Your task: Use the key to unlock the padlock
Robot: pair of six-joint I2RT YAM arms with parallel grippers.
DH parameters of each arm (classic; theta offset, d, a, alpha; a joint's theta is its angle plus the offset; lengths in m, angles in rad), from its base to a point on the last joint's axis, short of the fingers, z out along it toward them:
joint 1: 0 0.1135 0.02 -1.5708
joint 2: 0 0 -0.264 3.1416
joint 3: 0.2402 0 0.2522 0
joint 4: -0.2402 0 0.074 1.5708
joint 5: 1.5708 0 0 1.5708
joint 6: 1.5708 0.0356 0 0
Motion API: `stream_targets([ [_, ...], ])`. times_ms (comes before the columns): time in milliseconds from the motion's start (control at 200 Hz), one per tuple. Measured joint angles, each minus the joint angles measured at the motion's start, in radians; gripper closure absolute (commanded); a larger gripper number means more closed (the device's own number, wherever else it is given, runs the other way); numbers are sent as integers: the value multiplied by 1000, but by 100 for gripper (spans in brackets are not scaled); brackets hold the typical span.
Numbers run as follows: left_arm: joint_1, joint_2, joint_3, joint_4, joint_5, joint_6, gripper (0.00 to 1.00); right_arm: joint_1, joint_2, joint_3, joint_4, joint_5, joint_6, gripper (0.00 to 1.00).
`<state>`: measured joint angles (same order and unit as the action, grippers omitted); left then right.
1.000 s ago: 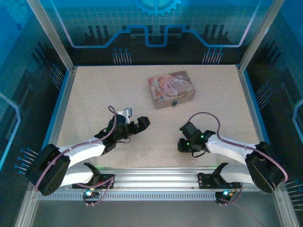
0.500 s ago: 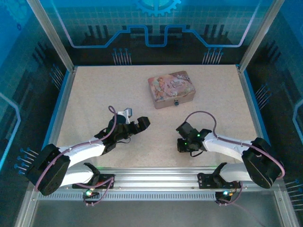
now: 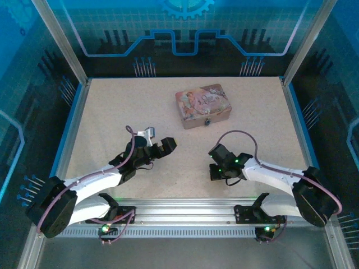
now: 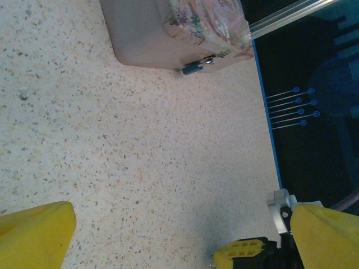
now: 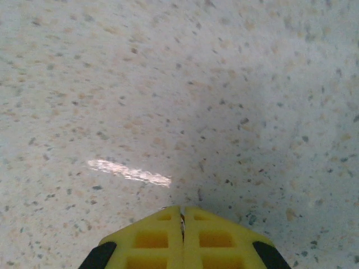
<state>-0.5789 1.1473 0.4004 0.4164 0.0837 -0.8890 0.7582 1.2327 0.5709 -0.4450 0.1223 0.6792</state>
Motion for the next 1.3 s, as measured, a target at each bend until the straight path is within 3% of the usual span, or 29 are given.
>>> stream_targets([
  [190,0,-64,0,-1,38,61,7,-21,-89,9,31,-56,-155,96],
  [460,0,-91,36,59,263,157,31,-62,-212,24,160,-239,-374,96],
  [720,-8,-6,58,240,431,137,52,-68,-219,76,259,-406,-510,97],
  [1036,-60,39,103,256,494,164,56,-76,-219,110,290,-524,-671,97],
  [1301,-62,26,104,222,484,198,54,-83,-210,132,259,-518,-740,97],
])
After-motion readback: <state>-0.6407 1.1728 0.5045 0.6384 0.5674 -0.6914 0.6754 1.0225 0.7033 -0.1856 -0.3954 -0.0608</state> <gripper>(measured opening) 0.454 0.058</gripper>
